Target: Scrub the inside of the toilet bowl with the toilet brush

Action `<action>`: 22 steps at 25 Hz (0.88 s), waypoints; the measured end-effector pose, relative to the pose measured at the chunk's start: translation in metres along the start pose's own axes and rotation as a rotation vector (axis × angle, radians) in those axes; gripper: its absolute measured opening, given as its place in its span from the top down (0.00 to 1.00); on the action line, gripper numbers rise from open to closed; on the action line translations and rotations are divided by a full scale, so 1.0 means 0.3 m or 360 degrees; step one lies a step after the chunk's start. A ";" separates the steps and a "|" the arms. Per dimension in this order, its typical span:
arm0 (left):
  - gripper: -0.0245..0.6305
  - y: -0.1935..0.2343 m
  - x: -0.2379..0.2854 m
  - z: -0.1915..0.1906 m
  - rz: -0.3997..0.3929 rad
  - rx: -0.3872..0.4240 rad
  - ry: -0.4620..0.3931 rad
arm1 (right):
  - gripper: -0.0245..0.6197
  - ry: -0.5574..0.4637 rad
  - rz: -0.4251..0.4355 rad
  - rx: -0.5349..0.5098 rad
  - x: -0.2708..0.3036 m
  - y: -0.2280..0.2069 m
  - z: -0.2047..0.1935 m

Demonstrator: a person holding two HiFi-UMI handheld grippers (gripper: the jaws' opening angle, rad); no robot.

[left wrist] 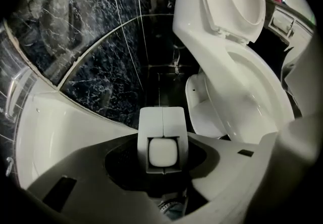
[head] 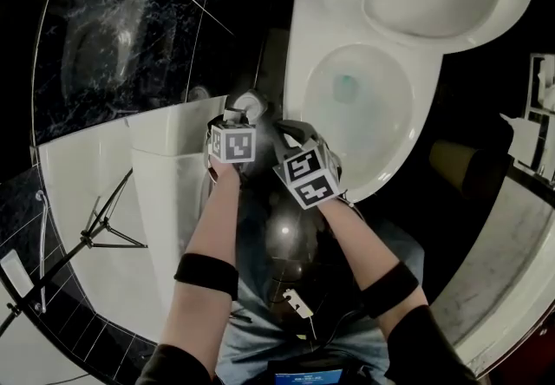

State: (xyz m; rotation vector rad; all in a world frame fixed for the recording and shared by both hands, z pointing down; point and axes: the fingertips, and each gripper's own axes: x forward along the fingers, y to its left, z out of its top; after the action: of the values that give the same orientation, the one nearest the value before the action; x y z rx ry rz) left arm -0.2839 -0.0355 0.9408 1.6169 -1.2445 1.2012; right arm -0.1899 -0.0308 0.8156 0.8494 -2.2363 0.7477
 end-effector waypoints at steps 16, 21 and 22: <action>0.54 0.006 -0.004 0.026 0.0024 -0.0018 -0.0116 | 0.95 -0.0003 -0.0039 0.0011 -0.022 -0.028 -0.005; 0.50 0.023 -0.021 0.029 0.0051 -0.0026 -0.0106 | 0.95 -0.0003 -0.0038 0.0018 -0.031 -0.024 -0.004; 0.49 0.025 -0.024 0.026 0.0053 -0.0028 -0.0103 | 0.95 -0.0003 -0.0037 0.0018 -0.033 -0.022 -0.005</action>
State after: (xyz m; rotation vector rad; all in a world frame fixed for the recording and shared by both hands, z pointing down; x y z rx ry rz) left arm -0.2900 -0.0426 0.9318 1.6398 -1.3234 1.1632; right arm -0.1787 -0.0302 0.8115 0.8803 -2.2218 0.7499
